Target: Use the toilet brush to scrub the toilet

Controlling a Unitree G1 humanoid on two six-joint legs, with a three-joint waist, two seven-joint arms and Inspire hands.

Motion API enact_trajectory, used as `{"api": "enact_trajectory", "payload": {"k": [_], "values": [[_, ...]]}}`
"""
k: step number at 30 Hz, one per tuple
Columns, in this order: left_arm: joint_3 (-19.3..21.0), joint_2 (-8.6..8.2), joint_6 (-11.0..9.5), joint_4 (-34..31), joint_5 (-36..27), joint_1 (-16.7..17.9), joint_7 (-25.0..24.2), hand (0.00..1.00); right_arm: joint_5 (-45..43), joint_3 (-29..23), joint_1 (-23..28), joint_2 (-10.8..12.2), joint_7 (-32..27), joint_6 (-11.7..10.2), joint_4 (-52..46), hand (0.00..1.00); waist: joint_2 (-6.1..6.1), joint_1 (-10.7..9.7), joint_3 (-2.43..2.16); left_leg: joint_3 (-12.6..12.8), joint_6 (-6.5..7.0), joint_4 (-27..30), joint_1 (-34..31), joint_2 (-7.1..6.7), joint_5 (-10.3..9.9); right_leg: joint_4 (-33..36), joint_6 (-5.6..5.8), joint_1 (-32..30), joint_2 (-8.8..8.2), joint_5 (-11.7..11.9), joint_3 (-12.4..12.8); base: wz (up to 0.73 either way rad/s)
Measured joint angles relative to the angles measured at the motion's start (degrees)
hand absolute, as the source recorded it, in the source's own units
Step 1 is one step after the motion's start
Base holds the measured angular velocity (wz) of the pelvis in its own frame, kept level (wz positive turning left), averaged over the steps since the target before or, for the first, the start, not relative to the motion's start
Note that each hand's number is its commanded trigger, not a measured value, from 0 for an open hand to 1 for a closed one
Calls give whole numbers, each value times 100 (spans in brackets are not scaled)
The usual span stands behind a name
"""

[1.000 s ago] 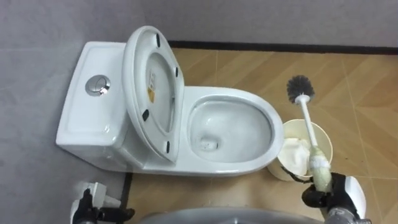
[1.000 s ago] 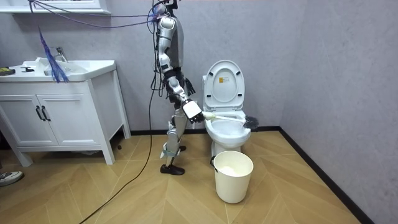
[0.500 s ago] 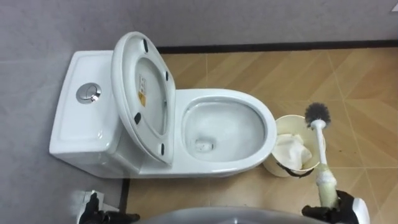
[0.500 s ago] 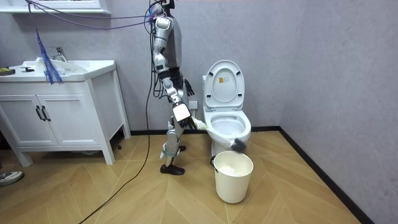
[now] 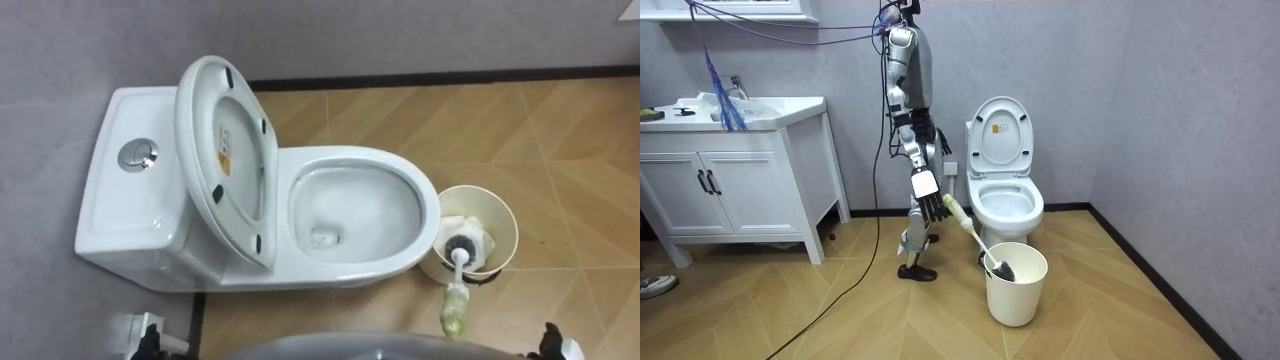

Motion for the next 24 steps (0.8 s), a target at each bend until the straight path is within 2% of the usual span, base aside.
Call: {"api": "enact_trajectory", "payload": {"k": [8, 12, 20, 24], "values": [[0, 67, 37, 8, 106, -57, -95, 0, -106, -2, -158, -1, 276, 62, 497, 0, -34, 6, 21, -4, 0, -1, 4, 3, -1, -2, -3, 3, 7, 3, 16, 0], [0, 67, 91, 36, 281, -24, -108, 0, -143, 5, -177, -1, 636, 252, 539, 0, -45, 4, 14, -18, -1, -2, 8, 7, -1, -5, -5, 15, 9, 5, 12, 0], [-2, 60, 497, 62, 365, 86, -144, 0, -147, 137, -262, 12, 1568, 734, 774, 0, -110, 2, 14, -81, -6, -2, 23, 5, -5, -30, -6, 75, 16, 3, -2, 2], [-2, 51, 592, 66, 586, 97, -218, 0, -162, 138, -275, 44, 1856, 899, 937, 0, -157, -2, 26, -148, -6, 0, 16, 1, -5, -31, -8, 92, 21, 2, -20, 6]]}}
